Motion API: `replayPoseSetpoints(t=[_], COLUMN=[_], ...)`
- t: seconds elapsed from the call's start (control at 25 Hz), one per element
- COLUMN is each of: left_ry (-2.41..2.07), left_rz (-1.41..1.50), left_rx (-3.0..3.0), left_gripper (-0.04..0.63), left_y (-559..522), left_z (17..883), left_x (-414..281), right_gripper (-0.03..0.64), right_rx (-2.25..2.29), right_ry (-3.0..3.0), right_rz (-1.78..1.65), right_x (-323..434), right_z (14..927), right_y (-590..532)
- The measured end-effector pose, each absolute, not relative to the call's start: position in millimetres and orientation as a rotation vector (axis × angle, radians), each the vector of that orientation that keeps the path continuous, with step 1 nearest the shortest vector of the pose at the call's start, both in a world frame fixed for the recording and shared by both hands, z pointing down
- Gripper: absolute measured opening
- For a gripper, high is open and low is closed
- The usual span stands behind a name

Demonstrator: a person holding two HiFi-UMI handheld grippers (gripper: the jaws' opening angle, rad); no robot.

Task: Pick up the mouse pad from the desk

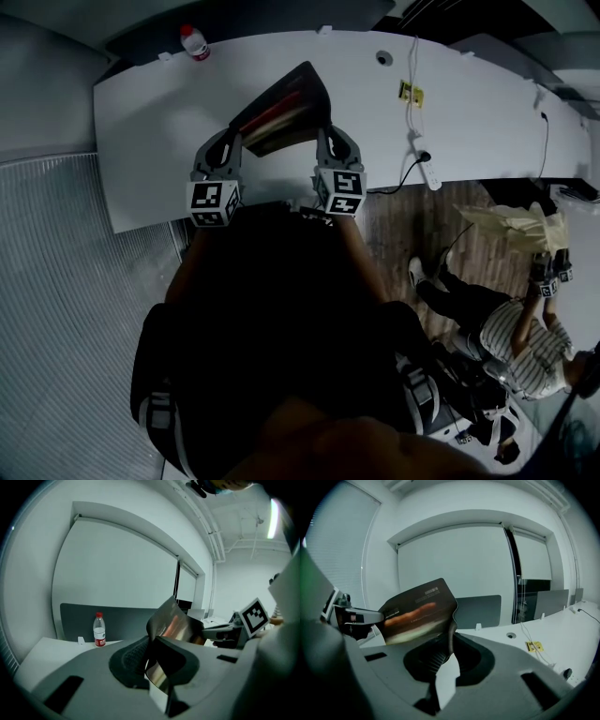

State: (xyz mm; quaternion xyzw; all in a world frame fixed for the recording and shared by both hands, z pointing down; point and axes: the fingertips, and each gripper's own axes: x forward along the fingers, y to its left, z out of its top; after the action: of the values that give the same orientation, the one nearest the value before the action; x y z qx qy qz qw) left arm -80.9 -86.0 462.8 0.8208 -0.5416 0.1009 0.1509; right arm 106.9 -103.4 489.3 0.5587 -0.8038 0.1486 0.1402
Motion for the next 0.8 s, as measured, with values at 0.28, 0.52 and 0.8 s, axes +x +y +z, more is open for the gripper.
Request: replayPoseSetpoints(t=[0.28,0.52,0.8], left_ry=[-1.586,-1.608,-1.611], left_rz=[0.236,0.186,0.167], left_rx=[2.405,2.451,2.435], left_gripper=[0.031,0.031,0.031], left_y=[-85.3,-85.5,-77.4], left_z=[439.6,419.3,414.6], left_x=[-76.9,-75.5,-76.4], right_gripper=[0.029,0.031,0.029], right_rx=[1.663,1.679,1.674], right_ry=[-2.365,-2.394,-2.406], right_rz=[0.403,0.394,0.399], right_x=[112.7,113.8,112.0], right_z=[461.3,448.9,444.5], right_y=[-102.5,-99.6,-94.9])
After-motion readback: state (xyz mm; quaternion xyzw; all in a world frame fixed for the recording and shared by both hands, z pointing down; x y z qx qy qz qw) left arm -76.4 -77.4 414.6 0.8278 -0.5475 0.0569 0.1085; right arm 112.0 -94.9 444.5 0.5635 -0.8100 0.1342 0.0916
